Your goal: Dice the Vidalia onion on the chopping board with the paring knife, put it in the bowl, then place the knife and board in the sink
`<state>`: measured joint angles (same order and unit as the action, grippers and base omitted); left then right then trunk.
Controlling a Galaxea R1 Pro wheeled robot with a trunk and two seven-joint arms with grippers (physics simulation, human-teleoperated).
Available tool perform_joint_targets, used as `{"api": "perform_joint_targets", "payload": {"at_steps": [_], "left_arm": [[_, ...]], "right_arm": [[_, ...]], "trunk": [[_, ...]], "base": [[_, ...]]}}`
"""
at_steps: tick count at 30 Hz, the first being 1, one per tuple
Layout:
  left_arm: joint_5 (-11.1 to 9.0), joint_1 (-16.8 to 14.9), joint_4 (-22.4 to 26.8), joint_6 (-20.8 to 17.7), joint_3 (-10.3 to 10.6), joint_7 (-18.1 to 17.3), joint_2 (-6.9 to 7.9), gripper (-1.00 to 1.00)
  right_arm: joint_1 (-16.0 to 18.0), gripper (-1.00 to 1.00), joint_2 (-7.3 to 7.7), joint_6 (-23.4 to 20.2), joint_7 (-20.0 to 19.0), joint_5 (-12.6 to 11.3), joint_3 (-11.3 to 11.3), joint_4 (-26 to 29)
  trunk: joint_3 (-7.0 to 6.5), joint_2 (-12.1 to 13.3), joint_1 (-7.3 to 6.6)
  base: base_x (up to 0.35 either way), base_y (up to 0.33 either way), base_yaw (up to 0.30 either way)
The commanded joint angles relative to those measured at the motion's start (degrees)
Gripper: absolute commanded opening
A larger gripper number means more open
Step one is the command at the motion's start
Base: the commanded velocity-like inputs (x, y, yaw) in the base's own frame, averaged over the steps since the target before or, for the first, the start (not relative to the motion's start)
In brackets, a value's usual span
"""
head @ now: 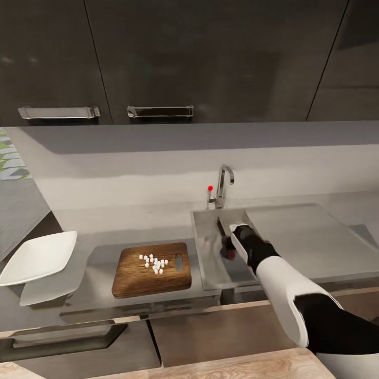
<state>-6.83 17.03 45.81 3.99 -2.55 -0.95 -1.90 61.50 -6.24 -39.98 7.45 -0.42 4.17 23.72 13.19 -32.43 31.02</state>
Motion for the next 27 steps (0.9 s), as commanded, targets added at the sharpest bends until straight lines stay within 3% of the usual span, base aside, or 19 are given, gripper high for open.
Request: {"api": "perform_joint_targets", "payload": {"at_steps": [1,4,12,22,27], "left_arm": [[-0.6,0.0,0.1,0.0,-0.1,-0.1,-0.04,1.0],[-0.6,0.0,0.0,0.0,-0.1,-0.1,-0.04,1.0],[-0.6,0.0,0.0,0.0,-0.1,-0.1,-0.04,1.0],[-0.6,0.0,-0.1,0.0,-0.1,-0.1,-0.04,1.0],[-0.6,0.0,-0.1,0.0,-0.1,-0.1,-0.04,1.0]], "right_arm": [[0.1,-1.0,0.14,0.1,0.2,-1.5,0.4,-1.3],[0.2,-1.0,0.53,5.3,0.0,-3.9,0.6,-5.7],[0.1,-1.0,0.32,14.9,-0.7,-4.5,0.8,-14.8],[0.1,-1.0,0.24,22.6,-1.9,-4.4,0.8,-20.6],[0.1,-1.0,0.42,23.3,-4.5,-4.3,0.8,-21.2]], "trunk": [[0.08,-0.1,0.02],[0.08,-0.1,0.02],[0.08,-0.1,0.02],[0.08,-0.1,0.02],[0.08,-0.1,0.02]], "base": [[0.0,0.0,0.0],[0.0,0.0,0.0],[0.0,0.0,0.0],[0.0,0.0,0.0],[0.0,0.0,0.0]]}}
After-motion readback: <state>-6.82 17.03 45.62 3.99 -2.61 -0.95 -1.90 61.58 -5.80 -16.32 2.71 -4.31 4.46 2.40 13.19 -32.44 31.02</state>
